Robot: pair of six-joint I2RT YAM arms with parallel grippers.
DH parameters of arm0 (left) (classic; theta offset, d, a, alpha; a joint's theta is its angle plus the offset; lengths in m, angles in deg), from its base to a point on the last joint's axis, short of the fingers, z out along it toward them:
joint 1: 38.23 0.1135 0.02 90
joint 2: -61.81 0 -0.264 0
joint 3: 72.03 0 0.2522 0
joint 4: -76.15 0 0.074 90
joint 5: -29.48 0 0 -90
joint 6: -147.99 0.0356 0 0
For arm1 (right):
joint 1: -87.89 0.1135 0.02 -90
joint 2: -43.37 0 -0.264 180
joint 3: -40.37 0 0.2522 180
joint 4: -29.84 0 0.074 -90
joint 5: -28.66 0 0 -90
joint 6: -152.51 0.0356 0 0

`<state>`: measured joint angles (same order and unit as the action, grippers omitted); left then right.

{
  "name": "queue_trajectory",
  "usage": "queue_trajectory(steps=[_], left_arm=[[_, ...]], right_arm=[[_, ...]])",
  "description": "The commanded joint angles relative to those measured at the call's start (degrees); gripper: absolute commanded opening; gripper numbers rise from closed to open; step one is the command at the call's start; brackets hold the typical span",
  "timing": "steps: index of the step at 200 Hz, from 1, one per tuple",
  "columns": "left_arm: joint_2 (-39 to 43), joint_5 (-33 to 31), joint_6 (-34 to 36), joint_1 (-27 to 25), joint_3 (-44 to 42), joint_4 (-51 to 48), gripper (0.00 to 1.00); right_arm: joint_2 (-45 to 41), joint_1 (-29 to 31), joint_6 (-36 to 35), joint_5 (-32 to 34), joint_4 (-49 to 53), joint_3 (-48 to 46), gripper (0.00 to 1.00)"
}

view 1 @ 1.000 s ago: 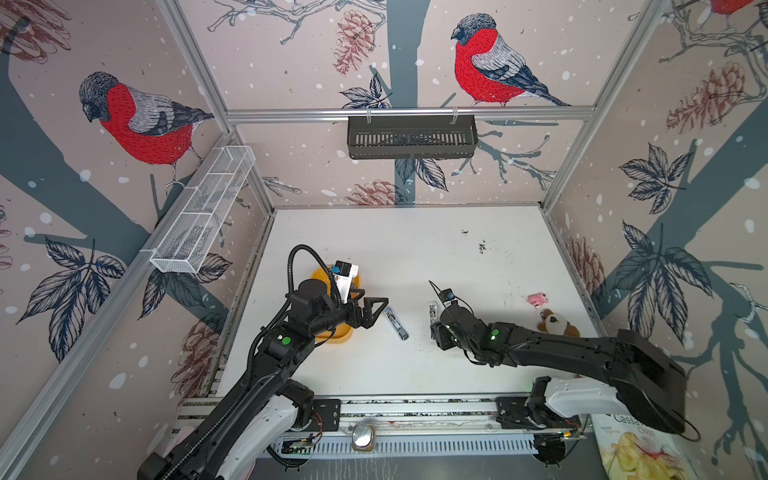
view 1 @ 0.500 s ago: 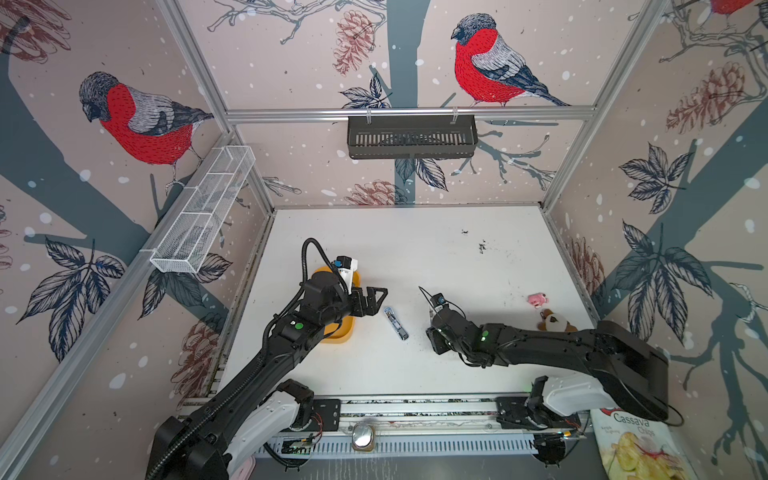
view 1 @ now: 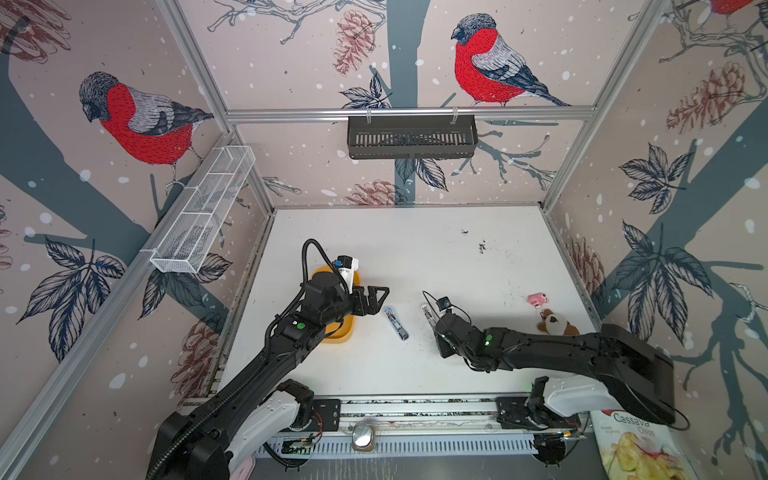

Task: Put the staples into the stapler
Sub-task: 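Move the right gripper to the white stapler while the left gripper approaches, then lower right gripper fingers into white stapler channel while left gripper nears its lid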

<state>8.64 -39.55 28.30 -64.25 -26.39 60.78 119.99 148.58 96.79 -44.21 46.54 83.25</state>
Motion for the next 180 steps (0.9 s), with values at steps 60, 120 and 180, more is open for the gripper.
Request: queue_trajectory(steps=[60,120,180], left_arm=[[-1.72,3.05,1.15,-4.49,-0.69,5.07,1.0],[-5.59,3.38,-2.43,-9.18,-1.38,7.45,1.0],[-6.68,4.39,-3.62,-9.98,-2.52,11.14,1.0]], right_arm=[[-4.22,-2.19,0.95,-0.34,-0.04,-1.27,0.39],[-13.17,-12.95,2.91,-14.86,-4.07,-3.75,0.33],[-11.49,-20.81,-1.36,-25.59,-4.9,-2.96,0.26]])
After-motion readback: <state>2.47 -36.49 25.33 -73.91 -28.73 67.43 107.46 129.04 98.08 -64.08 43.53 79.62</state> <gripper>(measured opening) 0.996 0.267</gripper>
